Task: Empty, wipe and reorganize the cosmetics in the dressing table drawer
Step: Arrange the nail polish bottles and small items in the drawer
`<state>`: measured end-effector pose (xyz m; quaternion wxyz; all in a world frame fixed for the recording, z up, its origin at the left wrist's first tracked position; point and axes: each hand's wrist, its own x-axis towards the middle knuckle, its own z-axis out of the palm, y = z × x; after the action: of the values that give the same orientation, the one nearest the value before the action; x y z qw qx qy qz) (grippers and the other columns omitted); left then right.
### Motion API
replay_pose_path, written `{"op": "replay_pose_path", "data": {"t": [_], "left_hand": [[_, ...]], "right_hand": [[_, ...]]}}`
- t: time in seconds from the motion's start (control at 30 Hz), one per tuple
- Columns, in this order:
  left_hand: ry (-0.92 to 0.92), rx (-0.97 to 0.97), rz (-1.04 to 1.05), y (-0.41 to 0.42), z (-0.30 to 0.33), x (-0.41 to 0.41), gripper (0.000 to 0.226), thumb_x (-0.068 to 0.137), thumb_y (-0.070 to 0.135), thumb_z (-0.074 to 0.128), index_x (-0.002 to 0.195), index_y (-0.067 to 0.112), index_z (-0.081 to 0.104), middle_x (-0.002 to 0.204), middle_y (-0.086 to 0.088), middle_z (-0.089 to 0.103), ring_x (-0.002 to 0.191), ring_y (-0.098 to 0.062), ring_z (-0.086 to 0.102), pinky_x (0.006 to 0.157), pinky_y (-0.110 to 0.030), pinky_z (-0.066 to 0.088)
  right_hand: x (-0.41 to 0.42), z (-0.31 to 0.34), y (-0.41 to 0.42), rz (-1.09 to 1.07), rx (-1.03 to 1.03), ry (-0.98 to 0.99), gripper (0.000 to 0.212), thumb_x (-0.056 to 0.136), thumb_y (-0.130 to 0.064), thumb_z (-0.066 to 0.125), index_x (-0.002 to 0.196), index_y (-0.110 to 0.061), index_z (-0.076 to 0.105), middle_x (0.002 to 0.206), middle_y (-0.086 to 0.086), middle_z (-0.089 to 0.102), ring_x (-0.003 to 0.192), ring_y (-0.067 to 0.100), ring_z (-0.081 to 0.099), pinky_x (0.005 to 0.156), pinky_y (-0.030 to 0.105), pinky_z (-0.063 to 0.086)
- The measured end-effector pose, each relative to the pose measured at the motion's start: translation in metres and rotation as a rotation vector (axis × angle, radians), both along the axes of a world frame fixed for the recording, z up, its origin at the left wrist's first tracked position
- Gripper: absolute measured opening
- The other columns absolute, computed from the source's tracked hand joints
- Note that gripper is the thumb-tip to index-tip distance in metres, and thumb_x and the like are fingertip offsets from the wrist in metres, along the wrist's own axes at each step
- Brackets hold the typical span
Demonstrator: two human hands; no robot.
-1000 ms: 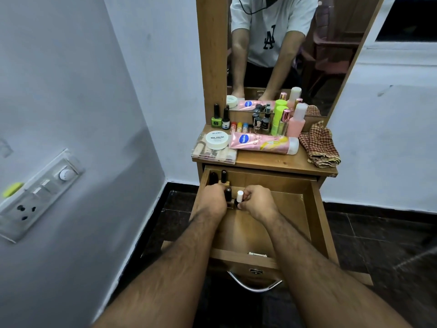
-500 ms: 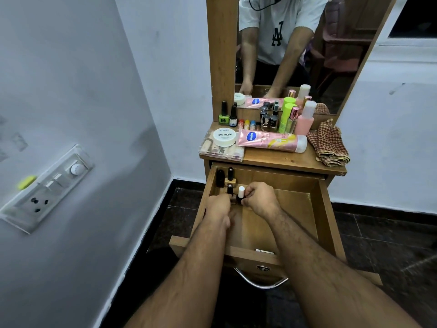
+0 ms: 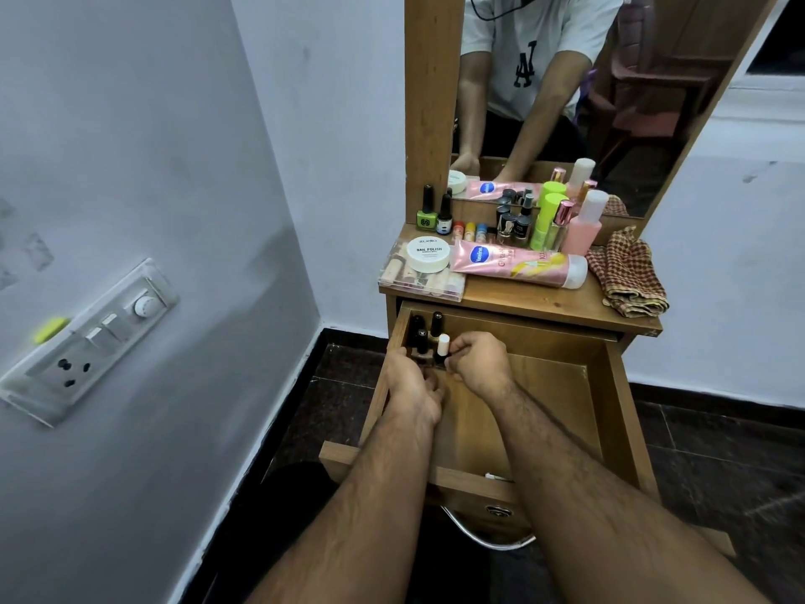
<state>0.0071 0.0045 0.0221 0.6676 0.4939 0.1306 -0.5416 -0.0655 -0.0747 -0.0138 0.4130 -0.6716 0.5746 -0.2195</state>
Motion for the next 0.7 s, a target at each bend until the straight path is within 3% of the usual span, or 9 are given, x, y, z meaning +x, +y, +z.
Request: {"op": "replay_pose_path", "data": {"t": [0.1,0.23,0.3,0.43,0.6,0.7], "left_hand": [[-0.01,-0.008,0.02,-0.003,-0.003,0.0,0.049,0.1,0.036,0.034,0.139,0.01,0.049,0.142,-0.015,0.049,0.136,-0.031,0.042,0.112,-0.047,0.03],[-0.03,-0.038,0.03,-0.008,-0.008,0.001,0.046,0.099,0.035,0.034,0.133,0.009,0.053,0.097,-0.006,0.055,0.107,-0.025,0.049,0.1,-0.047,0.039],[-0.042,-0.042,0.013,-0.007,-0.007,0.0,0.044,0.099,0.035,0.035,0.13,0.01,0.054,0.09,-0.004,0.053,0.103,-0.023,0.048,0.097,-0.047,0.04],[-0.055,-0.043,-0.016,-0.008,-0.006,0.002,0.046,0.098,0.036,0.035,0.133,0.013,0.053,0.104,-0.005,0.053,0.119,-0.026,0.049,0.093,-0.048,0.039],[-0.084,-0.014,-0.037,-0.01,-0.007,0.003,0.041,0.098,0.038,0.034,0.123,0.015,0.057,0.102,-0.003,0.055,0.107,-0.021,0.05,0.097,-0.049,0.042],[-0.112,-0.004,-0.074,-0.009,-0.005,0.005,0.044,0.097,0.039,0.032,0.125,0.017,0.057,0.115,-0.003,0.053,0.116,-0.021,0.048,0.092,-0.047,0.042]], "right_hand": [[0.004,-0.003,-0.004,-0.021,-0.008,-0.012,0.028,0.073,0.001,0.077,0.061,-0.022,0.066,0.072,0.005,0.073,0.07,0.023,0.07,0.069,0.043,0.062],[0.008,-0.006,-0.005,-0.021,-0.012,-0.032,0.029,0.076,-0.002,0.079,0.062,-0.023,0.065,0.073,0.003,0.073,0.076,0.022,0.072,0.073,0.043,0.061],[0.01,-0.006,-0.006,-0.021,-0.02,-0.036,0.03,0.076,-0.002,0.079,0.062,-0.023,0.064,0.072,0.003,0.072,0.072,0.02,0.07,0.074,0.042,0.061],[0.012,-0.008,-0.008,-0.023,-0.031,-0.045,0.029,0.076,-0.004,0.08,0.061,-0.023,0.065,0.071,0.003,0.072,0.071,0.021,0.071,0.073,0.043,0.061],[0.01,-0.009,-0.009,-0.024,-0.035,-0.057,0.03,0.077,-0.004,0.079,0.062,-0.026,0.066,0.072,0.003,0.072,0.076,0.022,0.073,0.073,0.044,0.061],[0.009,-0.007,-0.009,-0.012,-0.026,-0.063,0.027,0.079,-0.003,0.078,0.067,-0.026,0.067,0.074,0.002,0.072,0.08,0.023,0.073,0.076,0.044,0.061]]}}
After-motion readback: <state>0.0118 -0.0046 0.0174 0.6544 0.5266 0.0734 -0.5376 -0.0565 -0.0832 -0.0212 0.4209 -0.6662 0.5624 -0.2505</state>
